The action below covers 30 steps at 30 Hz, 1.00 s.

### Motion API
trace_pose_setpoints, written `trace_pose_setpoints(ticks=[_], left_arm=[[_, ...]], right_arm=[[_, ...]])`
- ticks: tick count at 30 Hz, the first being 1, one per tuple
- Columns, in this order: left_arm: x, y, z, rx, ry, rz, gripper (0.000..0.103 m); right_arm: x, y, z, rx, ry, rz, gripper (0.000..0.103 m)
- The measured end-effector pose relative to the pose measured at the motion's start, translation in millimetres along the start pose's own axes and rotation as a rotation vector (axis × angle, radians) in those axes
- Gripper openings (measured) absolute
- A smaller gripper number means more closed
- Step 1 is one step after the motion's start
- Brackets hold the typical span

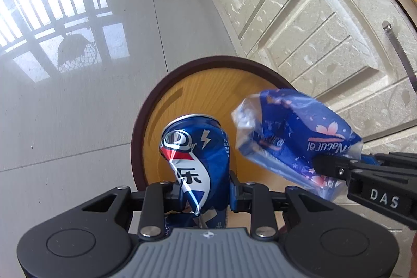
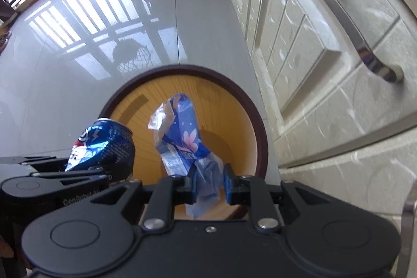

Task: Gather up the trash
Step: 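Open both grippers to drop the can and packet into the wastebasket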

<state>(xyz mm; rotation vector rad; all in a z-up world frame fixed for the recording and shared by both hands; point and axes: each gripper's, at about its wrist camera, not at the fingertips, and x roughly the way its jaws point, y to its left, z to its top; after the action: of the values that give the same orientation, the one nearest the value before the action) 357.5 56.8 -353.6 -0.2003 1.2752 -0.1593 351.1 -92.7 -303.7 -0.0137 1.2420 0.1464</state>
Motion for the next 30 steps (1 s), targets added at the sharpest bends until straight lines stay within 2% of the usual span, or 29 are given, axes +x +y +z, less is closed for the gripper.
trace_pose_setpoints(ticks=[5, 6, 8, 11, 20, 23, 25, 30], left_arm=[[3.4, -0.9, 4.1, 0.021, -0.004, 0.014, 0.033], [5.2, -0.3, 5.0, 0.023, 0.002, 0.017, 0.035], [6.8, -0.5, 4.0, 0.029, 0.008, 0.021, 0.047], [6.7, 0.2, 3.1, 0.033, 0.01, 0.021, 0.053], [-0.9, 1.1, -3.8, 0.06, 0.039, 0.045, 0.055], [-4.1, 0.3, -6.0, 0.063, 0.046, 0.049, 0.059], [-7.9, 1.1, -7.9, 0.065, 0.048, 0.052, 0.059], [-16.8, 2.5, -13.2, 0.075, 0.053, 0.065, 0.064]], right_arm=[[0.0, -3.8, 4.3, 0.015, -0.022, 0.011, 0.036], [1.6, -4.4, 4.9, 0.017, -0.018, 0.009, 0.036], [3.4, -5.8, 2.2, 0.018, -0.009, 0.006, 0.038], [4.8, -8.2, -0.5, 0.01, -0.006, 0.004, 0.043], [3.3, -13.3, -12.0, -0.016, 0.019, -0.016, 0.046], [0.3, -13.3, -15.1, -0.021, 0.016, -0.01, 0.051], [-2.3, -12.6, -17.8, -0.029, 0.014, -0.005, 0.061], [-6.8, -10.2, -21.0, -0.052, 0.016, -0.014, 0.071]])
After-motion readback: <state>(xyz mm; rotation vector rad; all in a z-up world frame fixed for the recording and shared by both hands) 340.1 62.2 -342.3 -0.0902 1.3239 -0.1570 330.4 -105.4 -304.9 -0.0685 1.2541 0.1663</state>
